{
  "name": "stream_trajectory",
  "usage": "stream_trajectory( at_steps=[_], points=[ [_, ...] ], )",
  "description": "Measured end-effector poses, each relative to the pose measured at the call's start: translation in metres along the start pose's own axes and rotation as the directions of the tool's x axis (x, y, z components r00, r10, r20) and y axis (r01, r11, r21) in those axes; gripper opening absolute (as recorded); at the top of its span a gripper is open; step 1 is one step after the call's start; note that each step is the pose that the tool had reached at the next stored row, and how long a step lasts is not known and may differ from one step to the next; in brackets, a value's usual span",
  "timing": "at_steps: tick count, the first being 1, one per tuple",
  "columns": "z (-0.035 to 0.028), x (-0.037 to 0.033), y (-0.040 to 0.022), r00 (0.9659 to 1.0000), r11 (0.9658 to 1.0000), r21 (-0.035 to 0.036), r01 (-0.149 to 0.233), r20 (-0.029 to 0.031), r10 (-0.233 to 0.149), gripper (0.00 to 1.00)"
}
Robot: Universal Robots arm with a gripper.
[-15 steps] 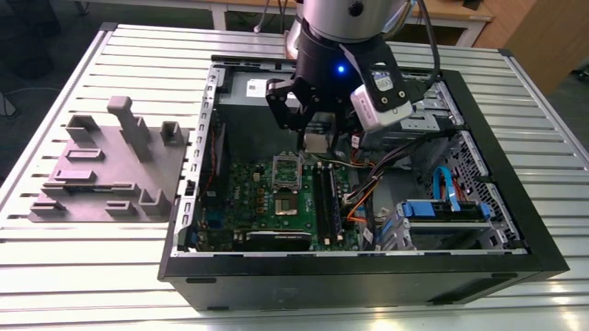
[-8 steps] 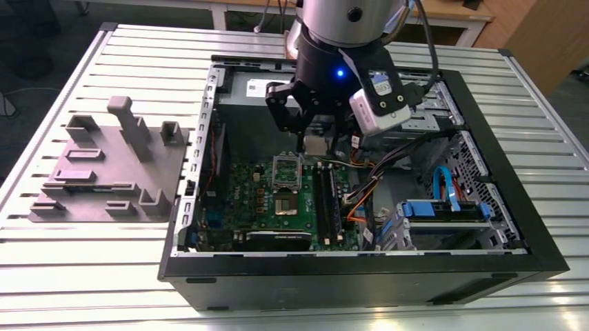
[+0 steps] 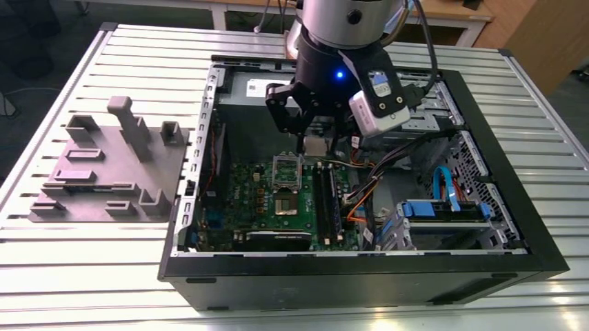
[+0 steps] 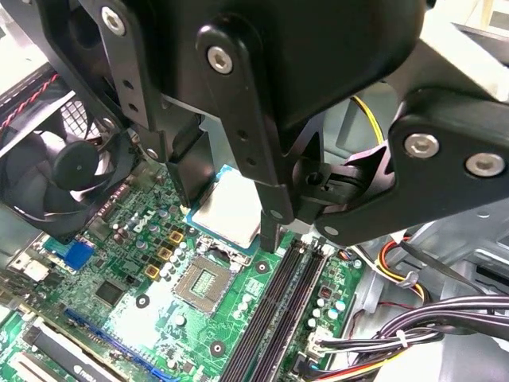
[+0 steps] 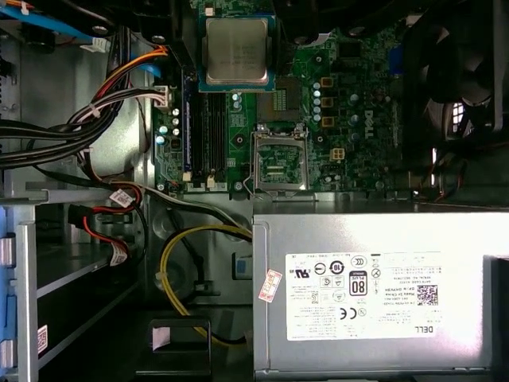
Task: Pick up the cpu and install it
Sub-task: 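Place the cpu into insertion slot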
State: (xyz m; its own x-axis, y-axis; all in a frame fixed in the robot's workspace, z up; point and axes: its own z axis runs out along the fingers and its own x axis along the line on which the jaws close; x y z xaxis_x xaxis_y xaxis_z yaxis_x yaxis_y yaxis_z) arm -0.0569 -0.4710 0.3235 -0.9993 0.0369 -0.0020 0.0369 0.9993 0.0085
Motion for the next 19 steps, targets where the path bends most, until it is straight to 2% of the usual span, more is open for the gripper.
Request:
stream_trajectory(
  at_steps=[19],
  points=[
    [0.0099,0.0001,-0.0044,1.0000,1.0000,0.0000,0.000,0.0000,0.000,0.47]
  ],
)
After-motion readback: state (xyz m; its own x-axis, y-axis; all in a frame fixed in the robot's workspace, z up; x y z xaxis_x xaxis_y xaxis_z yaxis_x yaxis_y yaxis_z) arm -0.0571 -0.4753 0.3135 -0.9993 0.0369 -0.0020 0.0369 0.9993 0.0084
